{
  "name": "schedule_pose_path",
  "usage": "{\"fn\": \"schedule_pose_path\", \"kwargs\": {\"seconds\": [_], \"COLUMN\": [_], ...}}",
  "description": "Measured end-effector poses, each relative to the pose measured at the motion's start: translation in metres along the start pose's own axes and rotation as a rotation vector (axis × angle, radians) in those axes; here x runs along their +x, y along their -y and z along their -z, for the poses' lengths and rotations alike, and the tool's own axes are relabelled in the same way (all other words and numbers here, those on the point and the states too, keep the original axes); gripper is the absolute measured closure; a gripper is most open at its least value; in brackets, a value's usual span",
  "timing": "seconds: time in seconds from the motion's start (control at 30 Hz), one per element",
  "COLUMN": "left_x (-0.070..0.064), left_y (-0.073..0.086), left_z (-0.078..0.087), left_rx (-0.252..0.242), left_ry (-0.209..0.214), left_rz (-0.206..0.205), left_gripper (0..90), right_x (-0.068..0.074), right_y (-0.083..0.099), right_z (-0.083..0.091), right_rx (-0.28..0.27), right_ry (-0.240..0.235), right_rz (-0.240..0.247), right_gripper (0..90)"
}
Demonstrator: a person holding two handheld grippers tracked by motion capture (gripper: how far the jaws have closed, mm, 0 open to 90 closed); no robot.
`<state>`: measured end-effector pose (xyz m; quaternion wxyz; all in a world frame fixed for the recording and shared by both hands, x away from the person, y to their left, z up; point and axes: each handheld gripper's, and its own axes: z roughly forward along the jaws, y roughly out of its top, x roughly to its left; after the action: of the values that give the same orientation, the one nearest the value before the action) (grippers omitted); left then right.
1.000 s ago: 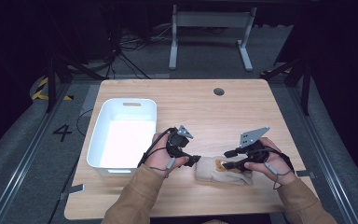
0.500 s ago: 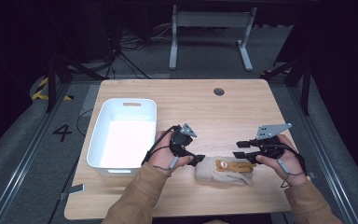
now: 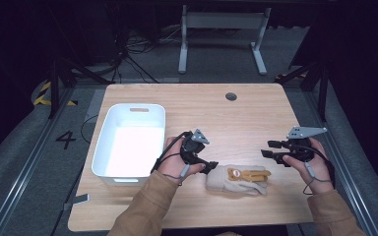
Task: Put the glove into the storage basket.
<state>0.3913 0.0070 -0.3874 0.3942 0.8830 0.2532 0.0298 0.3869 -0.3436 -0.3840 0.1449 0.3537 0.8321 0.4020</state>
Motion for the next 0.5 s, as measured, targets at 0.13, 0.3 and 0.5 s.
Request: {"fn": "schedule_pose_path", "kwargs": {"seconds": [0.13, 0.3, 0.5], "left_x": [-0.002, -0.003, -0.005], "left_y": [-0.001, -0.002, 0.001], "left_z": [-0.002, -0.005, -0.014], "left_rx": [-0.001, -0.015, -0.055], "left_ry": [0.005, 0.016, 0.023], "left_rz": [-0.002, -0.003, -0.019], "left_gripper": [22.6, 19.9, 17.7], "right_x": [-0.006, -0.015, -0.026], "right_y": [0.004, 0.011, 0.02], "right_z": [0.001, 0.003, 0.004], "right_rx": [0.003, -0.03, -0.032], "right_ry": [0.023, 0.064, 0.119], "right_rz": [-0.017, -0.061, -0.113], "right_gripper": [45.0, 37.9, 33.9]}}
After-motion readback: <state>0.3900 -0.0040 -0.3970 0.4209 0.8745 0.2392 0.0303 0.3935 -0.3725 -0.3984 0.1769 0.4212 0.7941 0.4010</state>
